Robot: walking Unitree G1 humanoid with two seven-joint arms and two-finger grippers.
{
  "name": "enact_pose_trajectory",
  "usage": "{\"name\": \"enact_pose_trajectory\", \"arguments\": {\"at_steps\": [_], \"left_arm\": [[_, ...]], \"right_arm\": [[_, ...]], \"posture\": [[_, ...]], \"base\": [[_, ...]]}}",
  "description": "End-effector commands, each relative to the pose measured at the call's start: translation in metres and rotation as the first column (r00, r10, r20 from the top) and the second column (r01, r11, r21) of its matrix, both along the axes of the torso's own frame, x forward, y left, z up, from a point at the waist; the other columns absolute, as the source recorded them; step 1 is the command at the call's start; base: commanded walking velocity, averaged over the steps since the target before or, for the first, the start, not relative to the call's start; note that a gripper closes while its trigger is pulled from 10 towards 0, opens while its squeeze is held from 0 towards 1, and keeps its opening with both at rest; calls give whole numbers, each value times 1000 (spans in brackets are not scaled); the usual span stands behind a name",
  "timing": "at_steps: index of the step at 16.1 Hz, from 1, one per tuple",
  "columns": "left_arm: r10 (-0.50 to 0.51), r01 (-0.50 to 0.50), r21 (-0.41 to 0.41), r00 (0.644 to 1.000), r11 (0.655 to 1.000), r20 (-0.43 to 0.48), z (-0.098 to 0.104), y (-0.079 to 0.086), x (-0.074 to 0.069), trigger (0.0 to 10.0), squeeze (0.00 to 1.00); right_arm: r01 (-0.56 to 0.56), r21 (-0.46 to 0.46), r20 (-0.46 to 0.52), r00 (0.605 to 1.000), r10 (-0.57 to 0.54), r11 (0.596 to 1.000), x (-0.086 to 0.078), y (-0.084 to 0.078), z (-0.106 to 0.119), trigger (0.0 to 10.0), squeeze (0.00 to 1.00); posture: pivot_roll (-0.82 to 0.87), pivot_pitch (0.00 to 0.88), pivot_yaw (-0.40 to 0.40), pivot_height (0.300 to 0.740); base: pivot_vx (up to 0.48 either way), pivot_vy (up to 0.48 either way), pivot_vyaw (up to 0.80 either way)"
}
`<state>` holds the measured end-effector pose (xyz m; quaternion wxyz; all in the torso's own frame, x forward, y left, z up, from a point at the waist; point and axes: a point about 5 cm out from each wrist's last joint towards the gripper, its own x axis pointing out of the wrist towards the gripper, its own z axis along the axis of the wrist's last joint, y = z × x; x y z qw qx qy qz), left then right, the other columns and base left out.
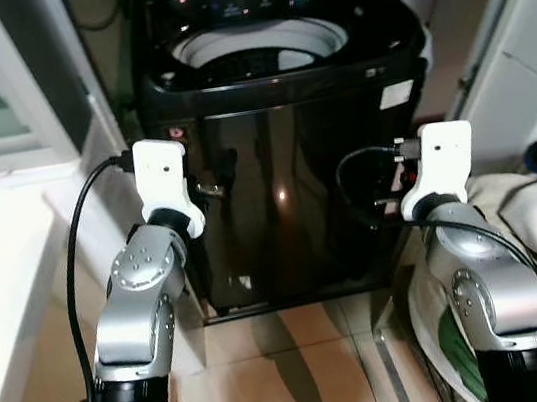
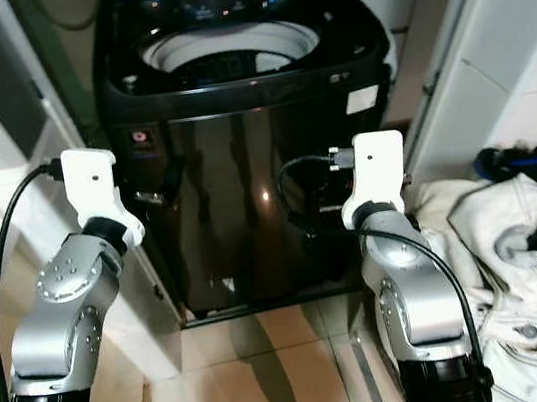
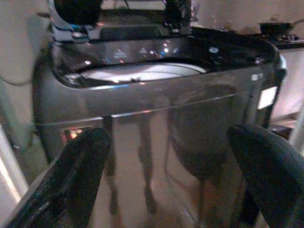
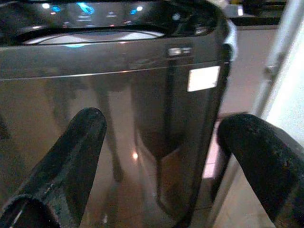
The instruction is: Clothes washing
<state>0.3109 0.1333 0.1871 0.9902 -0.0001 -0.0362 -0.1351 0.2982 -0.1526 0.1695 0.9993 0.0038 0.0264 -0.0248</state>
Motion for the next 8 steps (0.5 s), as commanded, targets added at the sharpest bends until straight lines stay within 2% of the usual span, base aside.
{"name": "enact_pose_trajectory", "arguments": {"at_steps": [1, 2, 3, 5, 8], "left_arm": [[-33, 32, -56, 999, 998, -17, 1, -3, -2, 10000, 0], [-37, 36, -65, 999, 997, -15, 2, -4, -2, 10000, 0], [-19, 19, -2, 1000, 1000, -7, 0, -3, 0, 10000, 0], [-2, 1, 53, 1000, 999, 31, -1, -2, 2, 10000, 0], [21, -24, 53, 999, 998, 50, 1, -2, 7, 10000, 0]], "right_arm": [[21, 3, 39, 999, -21, 1000, 1, -3, 9, 10000, 0], [24, 1, 40, 999, -24, 1000, 1, -3, 9, 10000, 0], [14, -8, 55, 998, -14, 1000, -1, -3, 10, 10000, 0], [7, -34, 59, 998, -5, 999, -2, -2, 10, 10000, 0], [34, -45, 45, 998, -32, 998, -5, -7, 9, 10000, 0]], "posture": [[-48, 0, -7, 740], [-51, 0, -6, 740], [-53, 0, -4, 740], [-78, 0, 16, 740], [-99, 0, 35, 740]], "base": [[0, 0, -744], [0, 0, -744], [0, 0, -744], [0, 0, -766], [0, 0, -777]]}}
